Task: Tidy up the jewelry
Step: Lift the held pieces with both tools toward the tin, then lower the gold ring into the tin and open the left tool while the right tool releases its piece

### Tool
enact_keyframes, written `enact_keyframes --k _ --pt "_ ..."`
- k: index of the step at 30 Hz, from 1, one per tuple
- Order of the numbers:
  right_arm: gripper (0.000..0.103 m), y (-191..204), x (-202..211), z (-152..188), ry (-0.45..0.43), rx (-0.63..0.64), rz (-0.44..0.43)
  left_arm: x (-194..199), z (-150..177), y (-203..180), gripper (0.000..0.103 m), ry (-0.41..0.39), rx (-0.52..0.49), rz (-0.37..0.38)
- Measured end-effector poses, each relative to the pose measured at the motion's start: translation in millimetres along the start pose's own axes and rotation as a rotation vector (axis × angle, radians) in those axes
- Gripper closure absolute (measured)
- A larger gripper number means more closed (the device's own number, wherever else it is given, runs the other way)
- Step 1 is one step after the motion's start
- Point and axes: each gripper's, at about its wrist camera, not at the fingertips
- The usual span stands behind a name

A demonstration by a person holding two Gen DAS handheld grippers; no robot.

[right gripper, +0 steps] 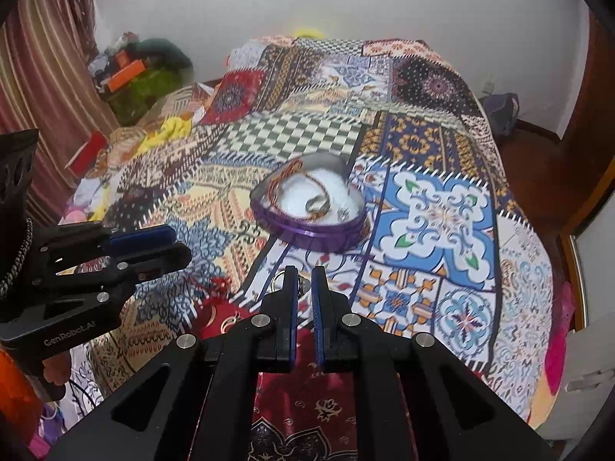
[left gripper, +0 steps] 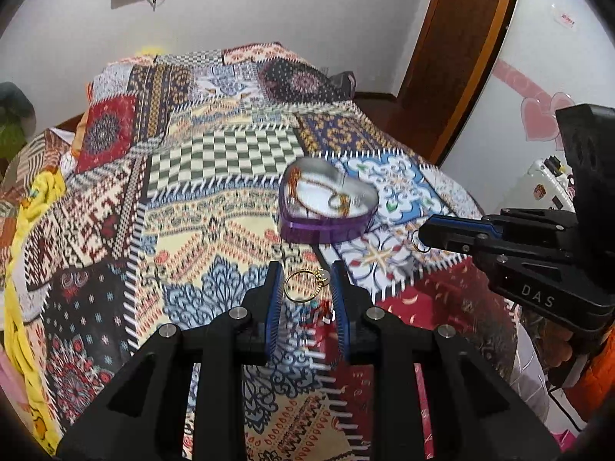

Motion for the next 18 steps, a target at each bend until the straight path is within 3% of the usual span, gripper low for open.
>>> enact_keyframes --k 18 --pt "0.097 -14 -1 -38 -0.071 -0.009 0.003 -14 -49 -4 0.079 -0.064 -0.036 0.015"
Point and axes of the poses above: each gripper's, at about its wrist camera, not at the fingertips, and x roughly against the way its jaws point, y to its left, z to its underside, and after that the axes turned 6 degrees about -x, right-handed
